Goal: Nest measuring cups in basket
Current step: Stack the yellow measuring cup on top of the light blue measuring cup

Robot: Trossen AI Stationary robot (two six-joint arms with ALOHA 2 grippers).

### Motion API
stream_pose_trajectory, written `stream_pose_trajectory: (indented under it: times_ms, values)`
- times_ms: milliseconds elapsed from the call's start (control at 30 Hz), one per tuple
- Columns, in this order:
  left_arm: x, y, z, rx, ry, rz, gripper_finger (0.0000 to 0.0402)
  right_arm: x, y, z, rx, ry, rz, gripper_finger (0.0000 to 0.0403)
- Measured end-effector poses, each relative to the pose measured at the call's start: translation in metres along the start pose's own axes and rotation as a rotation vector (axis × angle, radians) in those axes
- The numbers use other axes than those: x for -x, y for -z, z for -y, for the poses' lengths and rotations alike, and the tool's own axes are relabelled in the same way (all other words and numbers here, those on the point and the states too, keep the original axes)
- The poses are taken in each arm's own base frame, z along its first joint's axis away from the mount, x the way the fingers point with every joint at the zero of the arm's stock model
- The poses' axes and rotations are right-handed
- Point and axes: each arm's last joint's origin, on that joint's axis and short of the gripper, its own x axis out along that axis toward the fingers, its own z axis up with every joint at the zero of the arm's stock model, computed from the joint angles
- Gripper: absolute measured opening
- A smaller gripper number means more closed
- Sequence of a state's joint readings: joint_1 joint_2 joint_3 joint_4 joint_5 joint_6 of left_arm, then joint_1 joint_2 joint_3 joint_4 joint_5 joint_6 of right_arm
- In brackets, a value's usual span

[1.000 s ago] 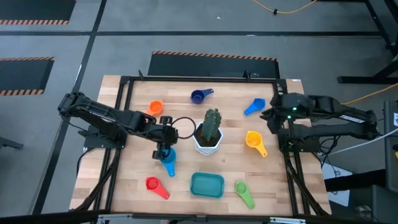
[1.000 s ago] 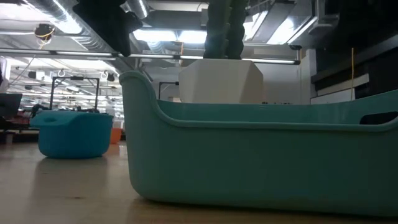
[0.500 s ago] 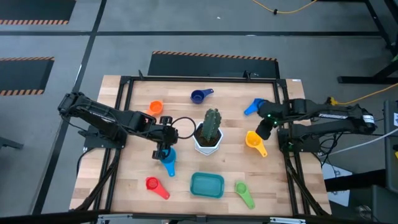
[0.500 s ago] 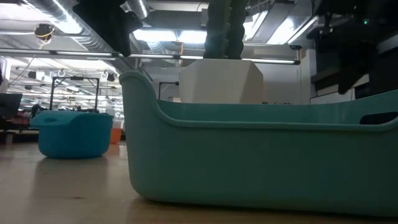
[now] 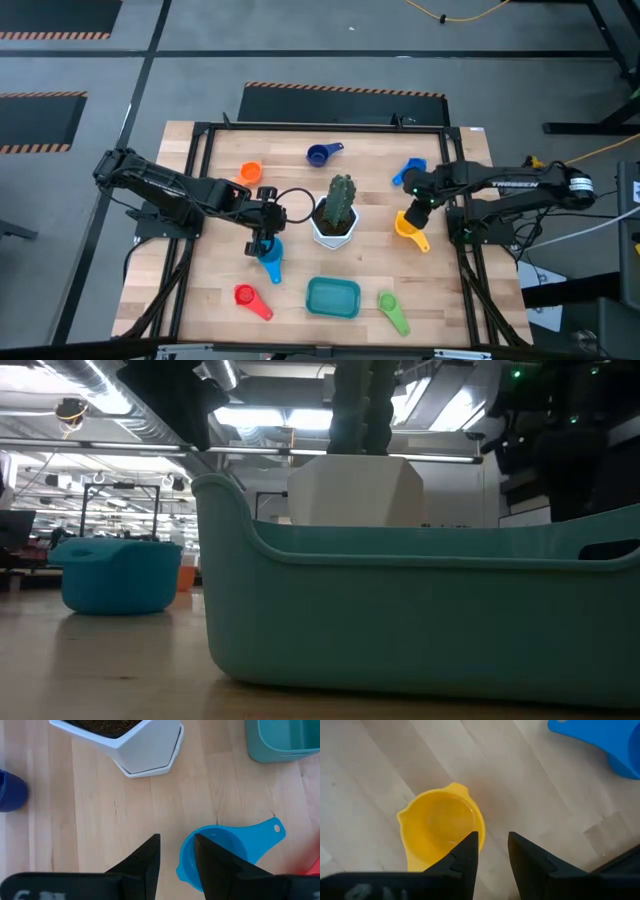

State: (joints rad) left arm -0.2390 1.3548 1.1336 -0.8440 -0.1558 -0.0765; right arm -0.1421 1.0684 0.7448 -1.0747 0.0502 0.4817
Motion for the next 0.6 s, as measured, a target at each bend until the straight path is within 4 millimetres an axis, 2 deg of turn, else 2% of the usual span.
stream_pose_trajectory:
  times_ms: [233,600]
  values:
    - [0.000,0.000,0.000,0.000,0.000,0.000,0.0112,-0.013,-0.011,-0.007,0.149,-0.024,-0.017,0.0112]
    - [0.000,0.000,0.000,0.000,0.000,0.000,0.0111,-0.032,-0.017,-0.013,0.341,-0.021,-0.119,0.0112]
